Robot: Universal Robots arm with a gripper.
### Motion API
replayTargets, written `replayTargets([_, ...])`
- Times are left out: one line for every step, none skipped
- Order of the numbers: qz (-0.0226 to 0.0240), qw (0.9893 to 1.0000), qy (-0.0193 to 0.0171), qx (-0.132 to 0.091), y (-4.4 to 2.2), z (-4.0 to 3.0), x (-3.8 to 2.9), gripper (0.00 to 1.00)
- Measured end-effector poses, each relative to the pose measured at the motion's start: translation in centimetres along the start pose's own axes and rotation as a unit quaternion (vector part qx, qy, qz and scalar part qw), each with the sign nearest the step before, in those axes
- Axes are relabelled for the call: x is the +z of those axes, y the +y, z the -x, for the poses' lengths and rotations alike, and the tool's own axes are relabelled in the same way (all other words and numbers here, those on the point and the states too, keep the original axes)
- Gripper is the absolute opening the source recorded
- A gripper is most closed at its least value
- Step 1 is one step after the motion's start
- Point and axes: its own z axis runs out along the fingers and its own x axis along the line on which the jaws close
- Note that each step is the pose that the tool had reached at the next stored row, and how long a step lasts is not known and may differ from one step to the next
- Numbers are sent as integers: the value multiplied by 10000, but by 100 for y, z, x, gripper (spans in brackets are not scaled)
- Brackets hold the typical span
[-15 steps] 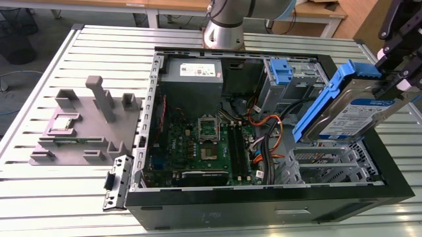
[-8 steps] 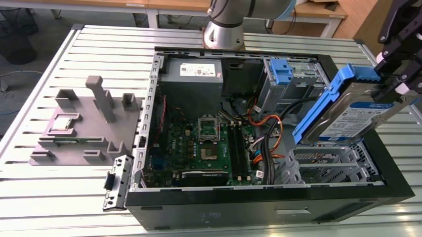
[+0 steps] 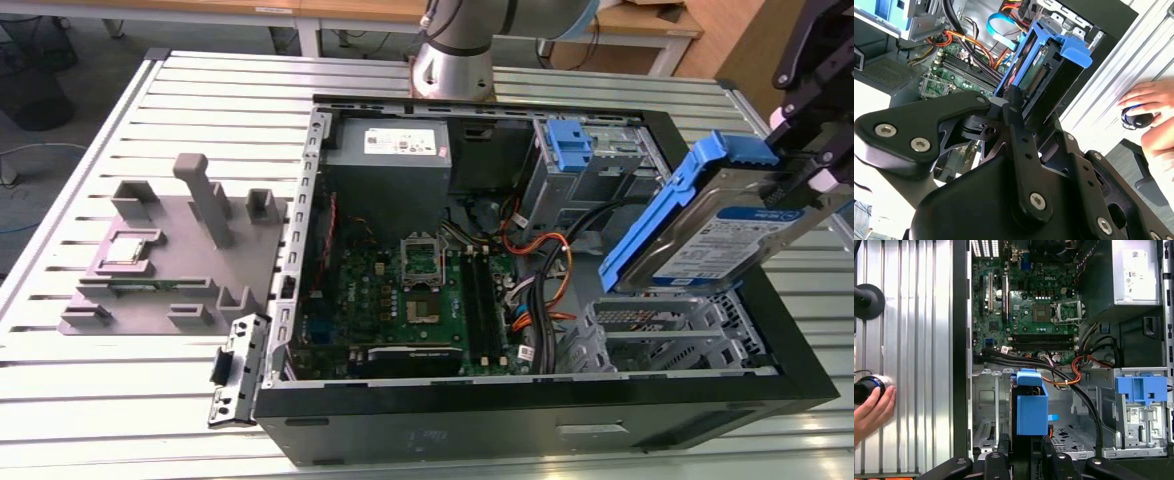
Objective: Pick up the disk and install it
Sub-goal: 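Pick up the disk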
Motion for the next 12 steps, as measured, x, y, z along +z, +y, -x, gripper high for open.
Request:
replayTargets([0, 10000, -1, 0, -8, 1, 2, 35])
replayTargets([0, 10000, -1, 0, -14, 0, 4, 35])
replayTargets([0, 10000, 0, 0, -17, -1, 7, 35])
replayTargets([0, 10000, -1, 1, -18, -4, 12, 35])
replayTargets([0, 10000, -1, 1, -20, -6, 17, 35])
replayTargets([0, 10000, 0, 0, -22, -7, 22, 35])
replayTargets([0, 10000, 0, 0, -23, -7, 24, 35])
replayTargets([0, 10000, 1, 0, -23, -8, 24, 35])
replayTargets([0, 10000, 1, 0, -23, -8, 24, 35])
replayTargets([0, 10000, 1, 0, -24, -8, 25, 35])
replayTargets([0, 10000, 0, 0, -24, -8, 25, 35])
replayTargets([0, 10000, 0, 0, -24, -8, 25, 35])
